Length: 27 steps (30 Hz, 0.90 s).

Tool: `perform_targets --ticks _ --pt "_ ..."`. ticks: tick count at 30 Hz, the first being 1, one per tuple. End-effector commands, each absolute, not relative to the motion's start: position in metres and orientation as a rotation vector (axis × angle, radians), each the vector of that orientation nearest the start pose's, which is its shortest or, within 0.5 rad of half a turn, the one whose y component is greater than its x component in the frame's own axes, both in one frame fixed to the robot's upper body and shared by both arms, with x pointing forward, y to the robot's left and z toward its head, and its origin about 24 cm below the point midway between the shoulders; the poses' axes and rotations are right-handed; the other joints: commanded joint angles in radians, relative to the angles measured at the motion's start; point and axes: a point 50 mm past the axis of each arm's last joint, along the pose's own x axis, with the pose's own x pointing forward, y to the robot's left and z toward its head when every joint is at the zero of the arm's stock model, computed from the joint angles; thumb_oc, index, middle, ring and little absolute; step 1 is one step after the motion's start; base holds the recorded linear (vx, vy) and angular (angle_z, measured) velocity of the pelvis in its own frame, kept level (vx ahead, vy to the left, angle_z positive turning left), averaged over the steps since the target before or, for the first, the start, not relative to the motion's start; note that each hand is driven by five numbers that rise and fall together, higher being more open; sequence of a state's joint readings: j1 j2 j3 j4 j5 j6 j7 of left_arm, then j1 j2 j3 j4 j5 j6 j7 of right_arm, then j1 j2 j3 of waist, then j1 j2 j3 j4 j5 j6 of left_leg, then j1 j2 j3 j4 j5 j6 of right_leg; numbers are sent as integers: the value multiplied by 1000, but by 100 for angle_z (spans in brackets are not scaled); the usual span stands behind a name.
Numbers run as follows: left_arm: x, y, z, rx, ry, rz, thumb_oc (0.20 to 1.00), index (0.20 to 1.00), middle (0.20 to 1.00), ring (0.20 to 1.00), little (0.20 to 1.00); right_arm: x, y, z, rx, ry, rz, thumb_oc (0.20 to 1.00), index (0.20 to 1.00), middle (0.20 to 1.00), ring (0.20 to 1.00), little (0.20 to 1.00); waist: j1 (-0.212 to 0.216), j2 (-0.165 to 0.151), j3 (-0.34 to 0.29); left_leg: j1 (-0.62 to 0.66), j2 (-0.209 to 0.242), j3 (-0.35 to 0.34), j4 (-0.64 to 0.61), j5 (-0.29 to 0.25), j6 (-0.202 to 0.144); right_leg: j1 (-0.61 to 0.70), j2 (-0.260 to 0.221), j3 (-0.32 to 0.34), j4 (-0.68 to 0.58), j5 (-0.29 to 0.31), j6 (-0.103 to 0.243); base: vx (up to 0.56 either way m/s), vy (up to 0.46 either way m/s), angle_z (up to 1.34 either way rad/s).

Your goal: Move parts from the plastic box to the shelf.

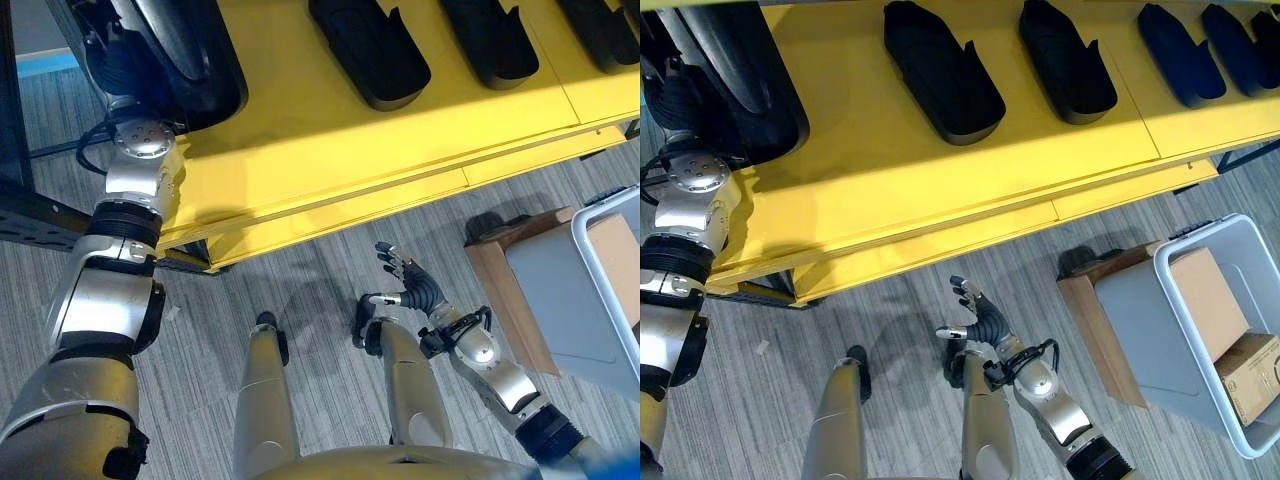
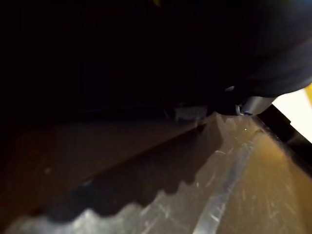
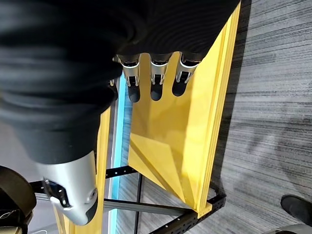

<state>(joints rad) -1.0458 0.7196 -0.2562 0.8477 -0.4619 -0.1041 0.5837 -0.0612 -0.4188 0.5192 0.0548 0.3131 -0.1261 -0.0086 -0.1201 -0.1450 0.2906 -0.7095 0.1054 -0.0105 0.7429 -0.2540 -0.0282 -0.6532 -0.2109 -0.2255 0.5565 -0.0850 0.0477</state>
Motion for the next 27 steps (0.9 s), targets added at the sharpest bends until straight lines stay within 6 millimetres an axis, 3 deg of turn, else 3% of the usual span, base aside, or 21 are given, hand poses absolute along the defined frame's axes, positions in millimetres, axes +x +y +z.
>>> perform_targets --ticks 1,6,13,27 --pt "377 291 286 88 -498 684 200 200 200 200 200 231 -120 36 -98 1 493 1000 1000 1000 1000 1000 -2 31 -54 11 -6 17 -60 11 28 41 17 27 40 -83 47 0 0 0" --pt "380 288 261 -14 -434 679 200 200 200 200 200 231 -121 36 -106 0 492 1000 1000 1000 1000 1000 2 28 -47 -1 -6 17 -55 12 26 29 19 30 44 -82 43 0 0 0" --pt "387 280 242 -94 -364 660 200 200 200 200 200 232 -123 38 -117 -1 491 1000 1000 1000 1000 1000 -5 22 -45 -17 -2 15 -44 12 26 11 19 34 54 -81 39 0 0 0" --pt "388 288 230 -10 -286 686 200 200 200 200 200 231 -127 38 -138 5 496 1000 1000 1000 1000 1000 -7 27 -40 -27 1 23 -32 13 27 -11 17 46 73 -81 37 -1 3 -1"
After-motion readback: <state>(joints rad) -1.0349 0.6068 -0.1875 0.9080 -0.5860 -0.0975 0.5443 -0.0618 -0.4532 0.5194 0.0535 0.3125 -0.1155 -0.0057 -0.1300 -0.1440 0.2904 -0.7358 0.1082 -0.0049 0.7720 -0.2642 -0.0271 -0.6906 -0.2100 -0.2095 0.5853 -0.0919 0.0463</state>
